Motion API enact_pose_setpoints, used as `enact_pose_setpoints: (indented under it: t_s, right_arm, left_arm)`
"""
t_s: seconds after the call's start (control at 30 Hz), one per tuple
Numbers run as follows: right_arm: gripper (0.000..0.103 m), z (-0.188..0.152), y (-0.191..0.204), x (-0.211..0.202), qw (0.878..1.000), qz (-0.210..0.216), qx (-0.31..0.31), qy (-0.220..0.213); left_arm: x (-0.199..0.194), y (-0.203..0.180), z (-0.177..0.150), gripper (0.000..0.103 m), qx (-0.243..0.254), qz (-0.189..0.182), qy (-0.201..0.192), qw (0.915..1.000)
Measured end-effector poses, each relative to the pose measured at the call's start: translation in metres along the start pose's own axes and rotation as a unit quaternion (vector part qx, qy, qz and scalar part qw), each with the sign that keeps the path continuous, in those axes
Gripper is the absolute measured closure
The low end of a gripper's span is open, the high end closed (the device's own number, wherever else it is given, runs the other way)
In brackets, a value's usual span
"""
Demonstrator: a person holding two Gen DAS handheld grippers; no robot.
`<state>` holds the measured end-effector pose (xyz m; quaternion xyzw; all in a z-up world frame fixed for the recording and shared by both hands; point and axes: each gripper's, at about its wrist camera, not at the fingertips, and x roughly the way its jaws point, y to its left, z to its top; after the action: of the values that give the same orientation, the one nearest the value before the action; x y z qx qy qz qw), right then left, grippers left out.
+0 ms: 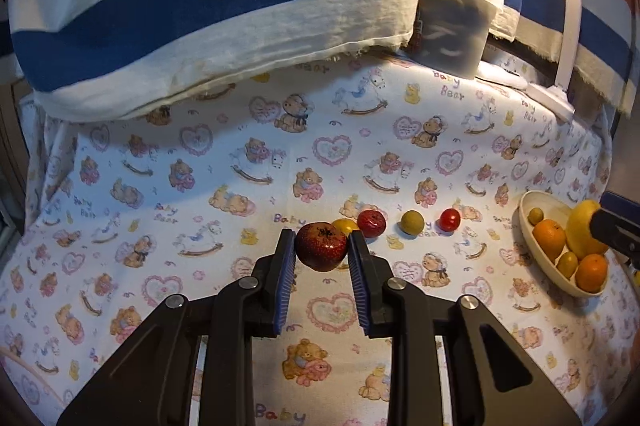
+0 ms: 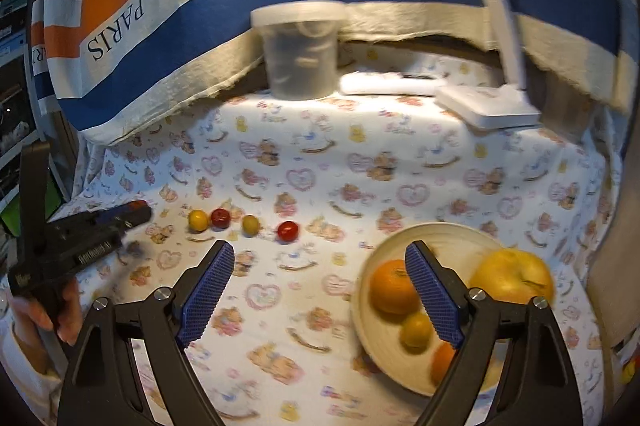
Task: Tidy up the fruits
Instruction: 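Close the left gripper around the small red apple and lift it, then grasp the red cherry tomato with the right gripper while the left holds the apple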
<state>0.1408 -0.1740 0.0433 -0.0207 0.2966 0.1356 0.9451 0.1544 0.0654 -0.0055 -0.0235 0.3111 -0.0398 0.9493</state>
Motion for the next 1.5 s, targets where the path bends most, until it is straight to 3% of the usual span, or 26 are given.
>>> enact_pose_setpoints:
  t_s: [0.3,0.43,0.67,0.73,0.83,1.13,1.2,1.5]
  right_arm:
    - [0.032,0.009,0.024,0.053,0.997,0.031,0.027,0.065]
    - [0.033,0.015,0.024,0.077,0.994,0.030,0.046,0.092]
    - [0.049,0.015,0.024,0.128,0.990,0.002,0.049,0.135]
    - [0.051,0.016,0.023,0.137,0.990,-0.003,0.047,0.133]
    - [0.051,0.016,0.021,0.147,0.989,-0.009,0.050,0.136]
    - [0.067,0.017,0.021,0.177,0.985,-0.002,0.059,0.161]
    - [0.075,0.017,0.022,0.180,0.985,-0.004,0.057,0.161]
    - [0.076,0.012,0.030,0.143,0.991,-0.002,0.021,0.129]
  left_arm:
    - [0.001,0.024,0.007,0.077,-0.047,0.000,0.024,0.9986]
    - [0.006,0.034,0.008,0.077,-0.060,-0.011,0.030,0.9977]
    - [0.006,0.035,0.007,0.077,-0.055,-0.023,0.031,0.9977]
    - [0.008,0.035,0.007,0.077,-0.059,-0.034,0.037,0.9970]
    - [0.010,0.031,0.006,0.077,-0.040,-0.011,0.032,0.9986]
    - [0.018,0.029,0.004,0.077,-0.034,-0.003,0.039,0.9987]
    - [0.018,0.031,0.004,0.077,-0.038,-0.004,0.038,0.9985]
    - [0.000,0.018,0.006,0.077,-0.022,-0.005,0.014,0.9997]
